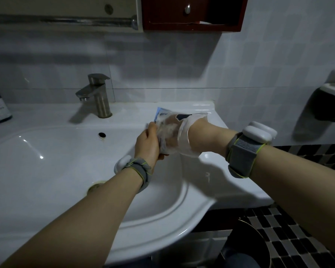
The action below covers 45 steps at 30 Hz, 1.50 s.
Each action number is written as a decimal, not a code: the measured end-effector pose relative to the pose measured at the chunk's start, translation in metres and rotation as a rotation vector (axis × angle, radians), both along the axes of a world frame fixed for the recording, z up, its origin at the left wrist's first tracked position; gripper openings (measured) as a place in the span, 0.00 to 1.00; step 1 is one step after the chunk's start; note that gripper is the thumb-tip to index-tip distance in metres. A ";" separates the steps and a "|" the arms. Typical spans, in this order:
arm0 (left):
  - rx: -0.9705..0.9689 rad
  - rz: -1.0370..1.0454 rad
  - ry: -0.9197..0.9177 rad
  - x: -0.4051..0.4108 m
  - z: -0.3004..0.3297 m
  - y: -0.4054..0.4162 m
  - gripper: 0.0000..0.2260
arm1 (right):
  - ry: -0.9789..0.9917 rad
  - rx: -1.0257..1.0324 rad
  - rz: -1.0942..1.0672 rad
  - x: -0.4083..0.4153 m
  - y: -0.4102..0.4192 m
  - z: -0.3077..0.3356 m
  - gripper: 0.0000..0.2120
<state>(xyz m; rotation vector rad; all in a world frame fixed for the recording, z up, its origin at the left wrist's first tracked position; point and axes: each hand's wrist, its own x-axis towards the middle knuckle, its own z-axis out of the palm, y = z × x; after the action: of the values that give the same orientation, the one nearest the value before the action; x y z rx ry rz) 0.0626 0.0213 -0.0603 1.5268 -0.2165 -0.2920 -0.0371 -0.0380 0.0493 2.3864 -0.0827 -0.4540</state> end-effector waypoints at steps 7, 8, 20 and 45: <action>-0.026 0.023 0.007 0.002 -0.001 0.000 0.19 | -0.222 -0.095 0.214 -0.006 -0.008 -0.010 0.23; -0.025 0.026 0.007 0.002 -0.001 0.000 0.19 | -0.197 -0.086 0.221 -0.008 -0.006 -0.009 0.22; -0.015 0.151 0.051 0.016 -0.006 0.007 0.22 | -0.974 0.950 0.126 -0.001 -0.050 -0.044 0.14; -0.064 0.103 0.191 0.008 -0.004 0.001 0.19 | -1.152 1.336 -0.190 -0.014 -0.063 -0.036 0.09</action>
<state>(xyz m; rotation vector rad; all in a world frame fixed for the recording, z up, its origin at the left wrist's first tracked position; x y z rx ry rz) 0.0702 0.0227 -0.0645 1.4321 0.0039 -0.3434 -0.0512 -0.1010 0.0136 3.5754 -0.6974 1.2543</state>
